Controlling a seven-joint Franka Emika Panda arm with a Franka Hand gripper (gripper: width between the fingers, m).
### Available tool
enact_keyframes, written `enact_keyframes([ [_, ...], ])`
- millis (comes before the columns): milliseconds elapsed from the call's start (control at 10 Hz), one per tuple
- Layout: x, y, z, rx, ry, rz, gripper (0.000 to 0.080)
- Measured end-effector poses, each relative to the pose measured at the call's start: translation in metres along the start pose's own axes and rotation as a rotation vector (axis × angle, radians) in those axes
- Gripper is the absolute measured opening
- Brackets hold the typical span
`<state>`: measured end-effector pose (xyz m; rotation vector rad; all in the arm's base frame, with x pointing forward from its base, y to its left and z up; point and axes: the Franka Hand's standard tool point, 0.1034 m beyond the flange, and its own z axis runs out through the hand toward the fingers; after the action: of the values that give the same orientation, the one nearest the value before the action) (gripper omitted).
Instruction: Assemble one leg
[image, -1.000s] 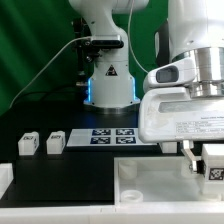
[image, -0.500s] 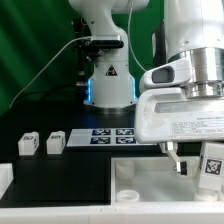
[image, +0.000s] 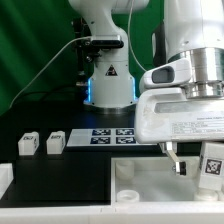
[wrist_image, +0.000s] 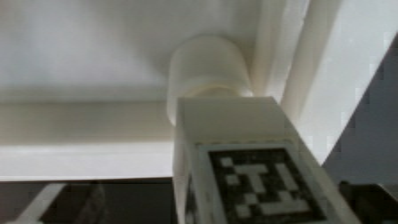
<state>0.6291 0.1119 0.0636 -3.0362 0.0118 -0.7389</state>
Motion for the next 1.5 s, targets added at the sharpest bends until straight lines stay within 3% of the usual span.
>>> enact_keyframes([
  [400,-0.001,0.001,0.0,0.0,-0.01,0.001,0.0649],
  [500,-0.005,0.005,-0.007,0.007,-0.087,0.013,0.0649],
  [700,0.004,0.006,-0.031,0.023,-0.115,0.029,0.0649],
  [800,-0.004,0.005,-0.036,0.036,-0.236,0.037,0.0649],
  [900,0.0,0.005,-0.041,0.041,-0.32,0.047,0.0649],
  [1100,0.001,0.007,-0.038,0.038,-0.492,0.059,0.0649],
  [1500,0.003,0.007,-0.036,0.036,-0.486,0.062,0.0649],
])
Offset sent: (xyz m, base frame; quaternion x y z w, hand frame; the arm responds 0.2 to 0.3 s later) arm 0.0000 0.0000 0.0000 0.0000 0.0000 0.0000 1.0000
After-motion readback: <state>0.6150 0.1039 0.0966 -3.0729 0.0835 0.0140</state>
